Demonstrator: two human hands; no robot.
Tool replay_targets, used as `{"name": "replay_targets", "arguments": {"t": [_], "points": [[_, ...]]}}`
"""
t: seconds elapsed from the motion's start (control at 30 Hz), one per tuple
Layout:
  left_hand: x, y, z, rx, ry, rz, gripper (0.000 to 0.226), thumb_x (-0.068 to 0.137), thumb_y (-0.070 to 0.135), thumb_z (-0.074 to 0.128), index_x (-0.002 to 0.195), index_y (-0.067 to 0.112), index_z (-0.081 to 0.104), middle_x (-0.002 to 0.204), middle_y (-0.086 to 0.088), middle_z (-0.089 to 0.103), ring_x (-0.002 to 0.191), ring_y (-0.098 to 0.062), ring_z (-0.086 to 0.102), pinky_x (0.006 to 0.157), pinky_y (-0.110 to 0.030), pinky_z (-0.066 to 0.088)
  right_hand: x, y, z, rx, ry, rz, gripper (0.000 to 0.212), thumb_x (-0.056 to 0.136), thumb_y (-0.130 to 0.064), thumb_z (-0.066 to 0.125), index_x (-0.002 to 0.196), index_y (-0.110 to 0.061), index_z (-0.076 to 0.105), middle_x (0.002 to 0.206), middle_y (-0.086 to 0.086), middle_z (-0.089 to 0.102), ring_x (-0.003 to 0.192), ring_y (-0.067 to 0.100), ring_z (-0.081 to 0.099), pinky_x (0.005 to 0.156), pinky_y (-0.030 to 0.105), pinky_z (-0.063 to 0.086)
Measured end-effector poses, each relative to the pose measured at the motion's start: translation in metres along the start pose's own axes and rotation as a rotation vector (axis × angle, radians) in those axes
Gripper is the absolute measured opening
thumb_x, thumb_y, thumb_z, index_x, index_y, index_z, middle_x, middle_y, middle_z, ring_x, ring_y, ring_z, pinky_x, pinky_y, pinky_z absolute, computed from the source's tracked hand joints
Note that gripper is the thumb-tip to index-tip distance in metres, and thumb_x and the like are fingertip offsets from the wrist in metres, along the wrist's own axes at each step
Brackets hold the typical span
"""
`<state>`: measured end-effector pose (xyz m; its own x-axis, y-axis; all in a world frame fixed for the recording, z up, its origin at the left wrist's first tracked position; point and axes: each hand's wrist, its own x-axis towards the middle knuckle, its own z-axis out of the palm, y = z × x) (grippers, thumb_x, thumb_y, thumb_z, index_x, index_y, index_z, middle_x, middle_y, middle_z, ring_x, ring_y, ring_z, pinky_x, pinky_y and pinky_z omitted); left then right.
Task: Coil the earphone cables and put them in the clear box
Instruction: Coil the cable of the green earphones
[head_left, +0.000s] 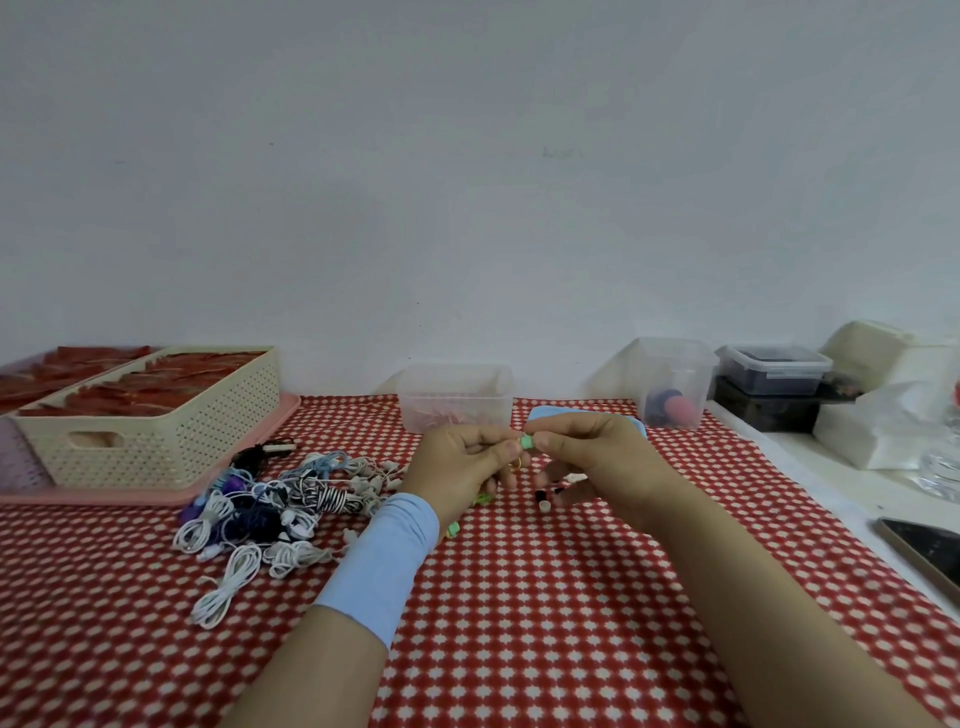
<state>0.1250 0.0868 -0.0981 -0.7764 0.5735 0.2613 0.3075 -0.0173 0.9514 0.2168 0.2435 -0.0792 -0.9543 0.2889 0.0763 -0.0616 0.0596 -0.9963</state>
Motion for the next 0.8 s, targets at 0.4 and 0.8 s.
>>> {"name": "replay_targets", "arguments": {"t": [0.4,0.8], "points": [[-0.0013,0.0035,-0.0002,0.075,0.014,-0.013,0.009,0.090,0.009,0.068,0.097,0.010,0.073,0.065,0.003,0.071,0.053,-0.006,0.062,0.053,-0.017,0.050,-0.0032,-0.0033,-0.0019,-0.203,0.035,-0.076,0.017,0.086,-0.010,0.077,0.102,-0.009,0.076,0.087,0.014,0.077,0.068,0.020,0.072,0.055,0.027,0.058],[-0.0008,0.0054,0.0007,0.219,0.015,0.013,0.008,0.090,0.016,0.070,0.086,0.023,0.070,0.074,0.008,0.073,0.045,-0.014,0.057,0.052,-0.023,0.052,-0.0004,-0.0020,-0.0024,-0.363,0.014,-0.166,0.025,0.086,-0.012,0.077,0.110,-0.018,0.074,0.086,0.003,0.078,0.071,0.022,0.074,0.064,0.036,0.062]]}}
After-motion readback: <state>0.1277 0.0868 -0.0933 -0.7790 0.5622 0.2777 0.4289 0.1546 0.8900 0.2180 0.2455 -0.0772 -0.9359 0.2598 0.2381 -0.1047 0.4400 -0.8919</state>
